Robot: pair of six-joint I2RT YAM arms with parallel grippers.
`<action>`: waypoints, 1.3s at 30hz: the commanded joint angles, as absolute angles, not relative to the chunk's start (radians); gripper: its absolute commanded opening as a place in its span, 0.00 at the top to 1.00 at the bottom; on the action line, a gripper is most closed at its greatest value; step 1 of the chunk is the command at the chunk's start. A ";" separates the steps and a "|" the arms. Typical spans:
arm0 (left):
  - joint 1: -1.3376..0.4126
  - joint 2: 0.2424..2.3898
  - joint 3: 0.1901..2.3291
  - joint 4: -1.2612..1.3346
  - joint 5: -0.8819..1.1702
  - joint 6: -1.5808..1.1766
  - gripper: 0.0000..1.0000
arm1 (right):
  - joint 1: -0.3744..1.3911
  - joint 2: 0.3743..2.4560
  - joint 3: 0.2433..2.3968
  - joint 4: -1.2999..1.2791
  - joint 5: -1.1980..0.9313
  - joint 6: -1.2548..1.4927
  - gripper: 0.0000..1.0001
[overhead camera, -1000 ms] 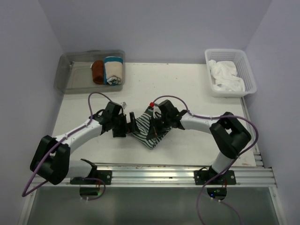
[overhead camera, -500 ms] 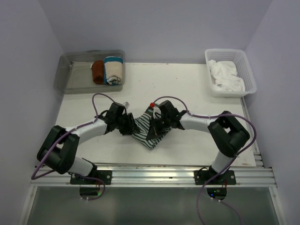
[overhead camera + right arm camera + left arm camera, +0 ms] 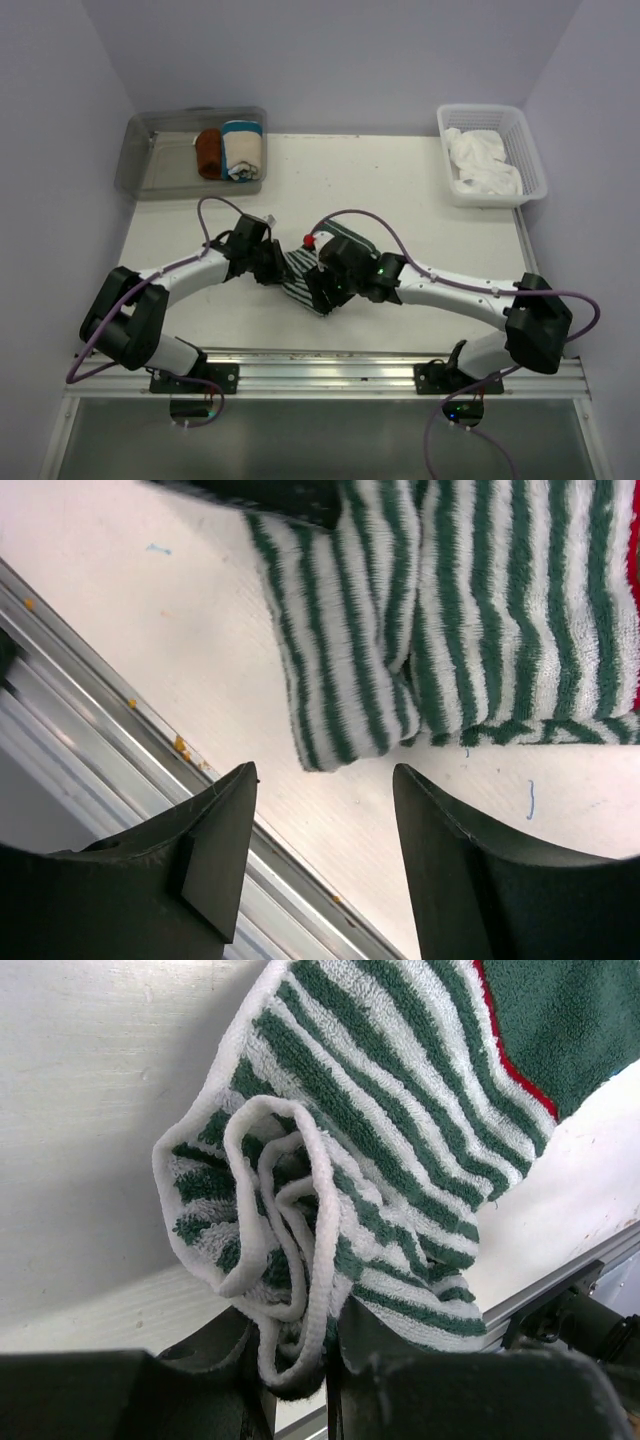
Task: Roll the towels
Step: Roll the towel
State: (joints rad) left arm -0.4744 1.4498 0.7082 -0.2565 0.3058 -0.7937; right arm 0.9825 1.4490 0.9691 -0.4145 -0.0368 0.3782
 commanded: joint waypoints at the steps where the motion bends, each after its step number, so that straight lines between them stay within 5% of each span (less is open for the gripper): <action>1: -0.480 1.459 0.749 -0.293 0.285 -0.801 0.94 | 1.113 1.427 1.026 -0.506 0.296 0.302 0.39; 9: -0.489 1.463 0.758 -0.307 0.290 -0.808 0.94 | 1.279 1.571 1.144 -0.522 0.561 0.227 0.39; 20: -0.491 1.454 0.759 -0.311 0.295 -0.819 0.94 | 1.365 1.753 1.157 -0.450 0.664 0.170 0.40; 23: -0.491 1.453 0.762 -0.311 0.304 -0.819 0.94 | 1.367 1.790 1.141 -0.424 0.675 0.179 0.50; 27: -0.492 1.447 0.773 -0.325 0.299 -0.816 0.88 | 1.362 1.795 1.120 -0.403 0.673 0.196 0.96; 30: -0.491 1.434 0.772 -0.334 0.293 -0.810 0.73 | 1.339 1.741 1.086 -0.373 0.603 0.212 1.00; 34: -0.491 1.408 0.772 -0.348 0.276 -0.808 0.40 | 1.293 1.669 1.040 -0.336 0.477 0.216 1.00; 39: -0.488 1.361 0.778 -0.362 0.250 -0.798 0.15 | 1.215 1.592 0.999 -0.301 0.269 0.238 1.00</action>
